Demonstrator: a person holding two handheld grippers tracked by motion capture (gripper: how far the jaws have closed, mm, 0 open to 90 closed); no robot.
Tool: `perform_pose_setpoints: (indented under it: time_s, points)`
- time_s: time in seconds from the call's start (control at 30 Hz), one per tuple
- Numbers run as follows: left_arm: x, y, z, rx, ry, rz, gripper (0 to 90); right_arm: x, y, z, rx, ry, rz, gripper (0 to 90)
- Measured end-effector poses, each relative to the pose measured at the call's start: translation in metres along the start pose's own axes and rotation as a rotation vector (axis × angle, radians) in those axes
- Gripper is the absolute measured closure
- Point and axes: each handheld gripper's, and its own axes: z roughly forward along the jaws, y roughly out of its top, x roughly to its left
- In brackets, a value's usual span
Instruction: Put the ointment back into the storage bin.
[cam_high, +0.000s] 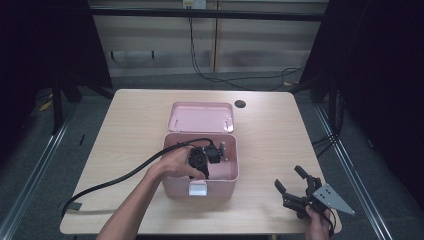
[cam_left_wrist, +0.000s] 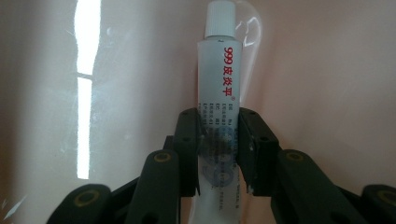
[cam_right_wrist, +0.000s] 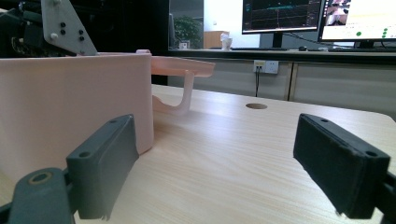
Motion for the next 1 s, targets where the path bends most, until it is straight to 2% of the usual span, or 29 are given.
perform_pose_setpoints:
  time_s: [0.33, 0.47, 0.8, 0.97, 1.0]
  points:
    - [0.006, 0.003, 0.013, 0.033, -0.02, 0.009, 70.9, 0.0, 0.0, 0.0, 0.001, 0.001, 0.001, 12.8]
    - [0.006, 0.003, 0.016, 0.019, -0.024, 0.006, 70.8, 0.0, 0.0, 0.0, 0.0, 0.003, 0.001, 12.8]
    - [0.007, 0.002, 0.018, 0.019, -0.027, 0.002, 70.6, 0.0, 0.0, 0.0, 0.0, 0.001, -0.002, 12.9]
    - [0.008, 0.002, 0.019, 0.027, -0.03, 0.017, 70.2, 0.0, 0.0, 0.0, 0.0, 0.001, -0.001, 12.8]
    - [0.008, 0.001, 0.02, 0.022, -0.037, 0.006, 70.0, 0.0, 0.0, 0.0, 0.0, 0.0, -0.002, 12.8]
